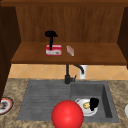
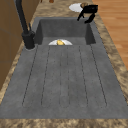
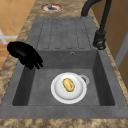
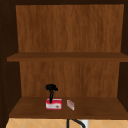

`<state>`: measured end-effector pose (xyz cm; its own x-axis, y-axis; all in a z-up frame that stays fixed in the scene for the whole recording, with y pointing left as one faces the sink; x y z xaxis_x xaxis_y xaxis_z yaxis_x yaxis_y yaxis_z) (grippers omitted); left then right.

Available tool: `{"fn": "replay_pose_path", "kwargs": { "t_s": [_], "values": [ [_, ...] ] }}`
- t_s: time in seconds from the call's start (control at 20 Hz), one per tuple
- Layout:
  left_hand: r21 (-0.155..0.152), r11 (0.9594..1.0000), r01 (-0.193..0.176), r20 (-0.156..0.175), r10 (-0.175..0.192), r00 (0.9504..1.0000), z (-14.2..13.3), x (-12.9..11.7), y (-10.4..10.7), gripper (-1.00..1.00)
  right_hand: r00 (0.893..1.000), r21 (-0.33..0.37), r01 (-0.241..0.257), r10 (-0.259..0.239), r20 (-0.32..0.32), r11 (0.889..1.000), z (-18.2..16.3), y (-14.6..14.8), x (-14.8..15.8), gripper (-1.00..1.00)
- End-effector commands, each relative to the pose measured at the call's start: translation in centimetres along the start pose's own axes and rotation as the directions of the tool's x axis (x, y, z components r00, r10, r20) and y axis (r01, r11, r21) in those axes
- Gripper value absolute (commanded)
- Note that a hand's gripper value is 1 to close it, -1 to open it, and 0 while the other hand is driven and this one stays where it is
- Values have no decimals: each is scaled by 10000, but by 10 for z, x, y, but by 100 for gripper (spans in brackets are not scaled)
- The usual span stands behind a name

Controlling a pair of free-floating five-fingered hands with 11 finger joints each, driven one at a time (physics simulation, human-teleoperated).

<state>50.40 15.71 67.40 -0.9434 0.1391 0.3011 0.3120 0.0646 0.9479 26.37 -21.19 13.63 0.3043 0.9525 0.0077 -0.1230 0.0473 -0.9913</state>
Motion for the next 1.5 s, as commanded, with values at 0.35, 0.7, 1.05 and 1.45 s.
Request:
{"fn": "replay_pose_path", "kwargs": {
  "t_s": [0.35, 0.7, 1.05, 1.45],
  "values": [
    [339, 9980, 535, -54, -533, 9986, 37, 38, 20, -100, 10000, 0, 0, 0, 0, 10000, 0, 0, 0, 0],
    [388, 9973, 625, -91, -622, 9980, 63, 58, 20, -100, 10000, 0, 0, 0, 0, 10000, 0, 0, 0, 0],
    [63, 9946, 1034, 172, -1035, 9945, 80, 99, 8, -100, 10000, 0, 0, 0, 0, 10000, 0, 0, 0, 0],
    [-36, 9777, 2099, 254, -2098, 9774, 90, 141, 0, -100, 10000, 0, 0, 0, 0, 10000, 0, 0, 0, 0]
  ]
}}
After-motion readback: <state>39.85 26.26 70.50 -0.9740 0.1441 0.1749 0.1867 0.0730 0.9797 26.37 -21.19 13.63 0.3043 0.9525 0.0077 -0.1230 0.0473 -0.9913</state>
